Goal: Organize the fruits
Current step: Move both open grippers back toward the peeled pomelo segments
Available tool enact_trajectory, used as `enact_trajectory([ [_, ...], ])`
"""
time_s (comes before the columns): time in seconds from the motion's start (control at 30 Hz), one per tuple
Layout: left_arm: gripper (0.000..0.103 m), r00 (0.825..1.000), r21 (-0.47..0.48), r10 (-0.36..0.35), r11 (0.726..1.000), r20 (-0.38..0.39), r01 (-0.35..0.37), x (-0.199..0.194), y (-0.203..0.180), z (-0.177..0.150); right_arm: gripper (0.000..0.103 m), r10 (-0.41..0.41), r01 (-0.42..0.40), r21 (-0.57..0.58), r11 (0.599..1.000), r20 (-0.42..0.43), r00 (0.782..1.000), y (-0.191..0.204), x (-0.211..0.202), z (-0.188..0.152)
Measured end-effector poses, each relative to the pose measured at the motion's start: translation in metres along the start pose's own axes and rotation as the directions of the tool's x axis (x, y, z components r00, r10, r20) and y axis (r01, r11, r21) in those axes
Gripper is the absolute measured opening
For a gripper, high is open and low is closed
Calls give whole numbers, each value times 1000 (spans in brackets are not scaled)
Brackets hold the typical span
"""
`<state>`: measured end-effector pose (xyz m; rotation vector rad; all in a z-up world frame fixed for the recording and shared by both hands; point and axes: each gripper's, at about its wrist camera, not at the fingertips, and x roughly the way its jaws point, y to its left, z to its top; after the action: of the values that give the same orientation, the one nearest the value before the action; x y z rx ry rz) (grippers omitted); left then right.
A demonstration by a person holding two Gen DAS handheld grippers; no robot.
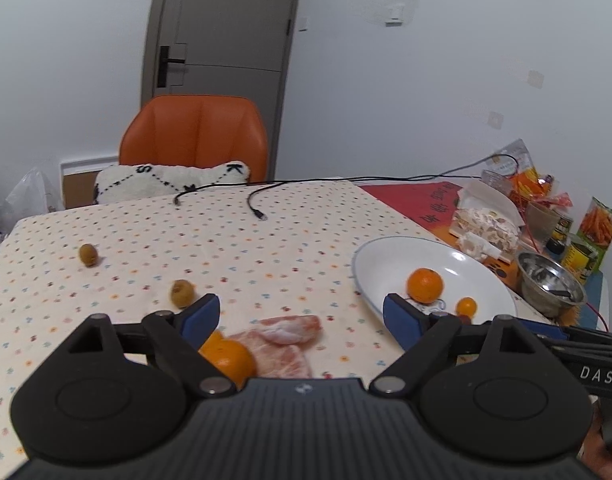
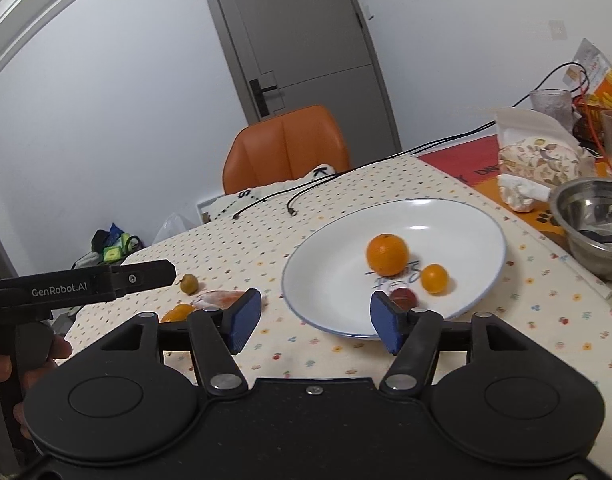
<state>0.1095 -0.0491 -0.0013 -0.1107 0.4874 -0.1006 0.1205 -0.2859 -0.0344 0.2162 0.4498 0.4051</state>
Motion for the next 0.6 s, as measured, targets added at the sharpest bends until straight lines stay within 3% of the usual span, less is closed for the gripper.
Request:
enact_trajectory([
  [0.6, 88, 995, -84, 95, 992, -4, -95, -17, 60, -9, 64, 74, -79, -75, 994, -70, 995, 47, 32, -2],
])
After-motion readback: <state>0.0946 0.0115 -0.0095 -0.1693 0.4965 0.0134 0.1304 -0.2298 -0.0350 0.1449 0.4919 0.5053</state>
